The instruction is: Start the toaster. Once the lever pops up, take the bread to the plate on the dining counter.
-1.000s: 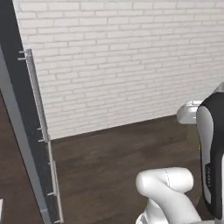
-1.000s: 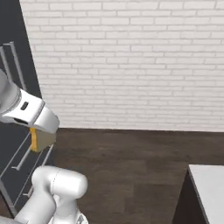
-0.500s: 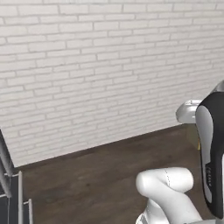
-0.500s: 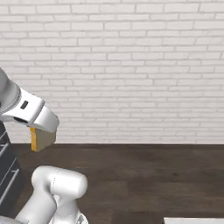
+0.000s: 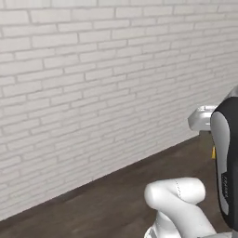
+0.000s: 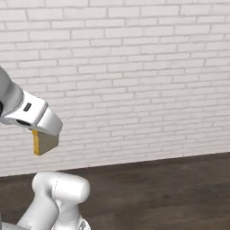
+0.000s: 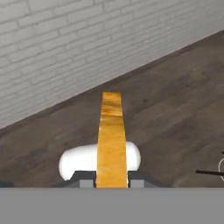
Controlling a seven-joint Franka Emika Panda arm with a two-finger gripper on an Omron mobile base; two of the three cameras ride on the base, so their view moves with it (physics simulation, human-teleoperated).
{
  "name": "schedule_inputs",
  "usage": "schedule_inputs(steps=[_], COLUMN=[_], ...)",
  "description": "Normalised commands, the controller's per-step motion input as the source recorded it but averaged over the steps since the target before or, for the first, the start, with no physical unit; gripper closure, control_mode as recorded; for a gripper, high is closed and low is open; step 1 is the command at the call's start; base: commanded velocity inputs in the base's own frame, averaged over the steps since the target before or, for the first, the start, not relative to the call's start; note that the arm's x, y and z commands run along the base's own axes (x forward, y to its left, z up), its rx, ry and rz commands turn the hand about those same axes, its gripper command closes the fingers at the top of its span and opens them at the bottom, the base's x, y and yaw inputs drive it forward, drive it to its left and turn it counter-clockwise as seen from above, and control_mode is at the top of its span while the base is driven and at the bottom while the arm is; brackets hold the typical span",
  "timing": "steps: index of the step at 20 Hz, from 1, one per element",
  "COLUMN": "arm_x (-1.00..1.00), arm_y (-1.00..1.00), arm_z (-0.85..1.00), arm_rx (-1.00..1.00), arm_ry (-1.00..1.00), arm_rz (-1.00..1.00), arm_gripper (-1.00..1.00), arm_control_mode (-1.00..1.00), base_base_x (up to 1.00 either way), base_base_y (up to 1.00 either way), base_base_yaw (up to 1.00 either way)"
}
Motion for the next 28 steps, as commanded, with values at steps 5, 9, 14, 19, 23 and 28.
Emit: schedule_inputs(steps=[5,9,14,19,23,28], arm_x=[0.0,0.0,0.0,0.0,0.0,0.0], arm_y=[0.0,0.0,0.0,0.0,0.0,0.0], arm_z=[0.0,0.0,0.0,0.0,0.0,0.0], arm_rx=[0.0,0.0,0.0,0.0,0.0,0.0], arm_ry=[0.0,0.0,0.0,0.0,0.0,0.0], arm_rz=[0.0,0.0,0.0,0.0,0.0,0.0], arm_gripper=[1.0,1.0,1.0,1.0,1.0,1.0], arm_control_mode=[1.0,1.0,1.0,1.0,1.0,1.0], base_base_x=[0.95,0.86,0.97,0.96,0.78,0.66], base_base_y=[0.0,0.0,0.0,0.0,0.0,0.0], base_base_yaw=[-0.51,-0.58,-0.55,-0.55,-0.61,-0.67])
